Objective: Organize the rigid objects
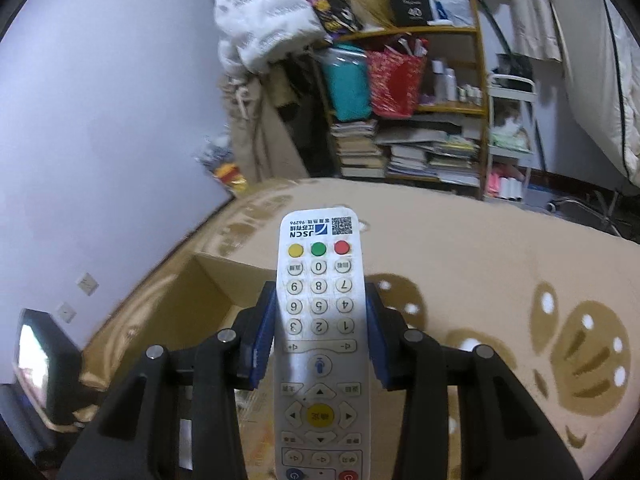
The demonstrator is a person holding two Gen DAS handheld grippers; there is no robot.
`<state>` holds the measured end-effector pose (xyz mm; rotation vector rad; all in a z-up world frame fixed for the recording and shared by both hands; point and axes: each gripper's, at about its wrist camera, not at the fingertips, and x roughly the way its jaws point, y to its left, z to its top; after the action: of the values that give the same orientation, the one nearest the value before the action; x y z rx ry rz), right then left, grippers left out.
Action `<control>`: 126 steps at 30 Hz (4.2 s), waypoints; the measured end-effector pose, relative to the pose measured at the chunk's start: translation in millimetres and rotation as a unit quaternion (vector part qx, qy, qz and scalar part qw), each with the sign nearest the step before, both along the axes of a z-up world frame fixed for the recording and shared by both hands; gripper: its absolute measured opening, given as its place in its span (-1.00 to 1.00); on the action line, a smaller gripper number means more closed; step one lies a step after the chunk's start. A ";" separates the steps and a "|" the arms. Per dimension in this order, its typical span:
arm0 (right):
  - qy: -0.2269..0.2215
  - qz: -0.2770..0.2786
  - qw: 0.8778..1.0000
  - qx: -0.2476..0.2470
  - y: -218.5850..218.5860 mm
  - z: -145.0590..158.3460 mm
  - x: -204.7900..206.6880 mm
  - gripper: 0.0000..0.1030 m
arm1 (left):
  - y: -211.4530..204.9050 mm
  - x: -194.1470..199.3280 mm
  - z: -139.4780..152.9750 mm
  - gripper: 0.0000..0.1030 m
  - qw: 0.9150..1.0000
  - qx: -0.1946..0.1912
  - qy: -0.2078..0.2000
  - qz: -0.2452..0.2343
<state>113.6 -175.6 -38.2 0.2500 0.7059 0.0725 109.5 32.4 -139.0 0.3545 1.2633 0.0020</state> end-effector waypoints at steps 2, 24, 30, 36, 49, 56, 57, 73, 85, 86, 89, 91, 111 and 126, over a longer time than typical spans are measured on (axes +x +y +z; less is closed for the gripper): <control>-0.002 0.011 1.000 0.015 8.8 4.8 -2.5 -0.15 | 0.1 0.0 0.0 -0.55 1.000 0.000 0.000 0.000; 0.026 0.082 0.996 0.016 85.8 -16.5 -21.0 -0.15 | -0.2 -1.1 0.6 -0.55 1.000 -0.004 0.000 0.002; 0.035 0.081 0.996 0.009 86.6 -22.2 -20.0 -0.15 | 0.3 -1.0 1.1 -0.55 1.000 -0.006 0.001 0.004; 0.038 0.077 0.996 0.004 84.8 -25.3 -17.8 -0.15 | 1.1 -0.8 1.3 -0.55 1.000 -0.008 0.000 0.003; 0.041 0.075 0.996 -0.003 85.0 -31.6 -20.4 -0.15 | 0.4 -3.8 1.3 -0.56 1.000 -0.008 -0.004 0.003; 0.034 0.074 0.997 -0.007 80.4 -23.3 -26.3 -0.13 | 4.0 -2.8 2.6 -0.56 1.000 -0.023 -0.007 0.012; 0.032 0.075 0.997 -0.008 80.0 -20.9 -28.5 -0.12 | 4.3 -2.4 3.4 -0.55 1.000 -0.025 -0.006 0.015; 0.045 0.035 0.998 -0.018 51.4 -4.6 -60.2 0.51 | 6.4 -14.0 48.1 0.18 0.995 -0.063 -0.075 0.030; 0.016 -0.019 0.999 -0.042 33.1 18.1 -88.0 1.00 | -3.6 -43.6 97.8 0.96 0.982 -0.067 -0.174 -0.001; 0.012 -0.021 0.999 -0.045 32.7 20.2 -90.3 1.00 | -4.5 -47.6 103.5 0.97 0.980 -0.073 -0.184 -0.004; 0.007 -0.022 0.998 -0.057 33.0 25.9 -97.8 1.00 | -2.8 -56.3 116.1 0.99 0.976 -0.085 -0.201 -0.007; 0.009 -0.019 0.998 -0.060 32.7 27.5 -101.8 1.00 | -0.9 -61.2 121.6 0.99 0.974 -0.087 -0.208 -0.005; -0.056 -0.044 0.996 -0.053 31.0 61.9 -175.6 1.00 | -3.8 -146.8 173.3 0.99 0.952 -0.086 -0.289 -0.045; -0.086 -0.042 0.994 -0.057 36.3 66.2 -207.6 1.00 | 6.4 -183.4 178.9 0.99 0.942 -0.107 -0.315 -0.034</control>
<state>-94.0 -139.3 28.0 0.1613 0.5255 -0.0259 -74.0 38.9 40.0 0.1838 0.6067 -0.0748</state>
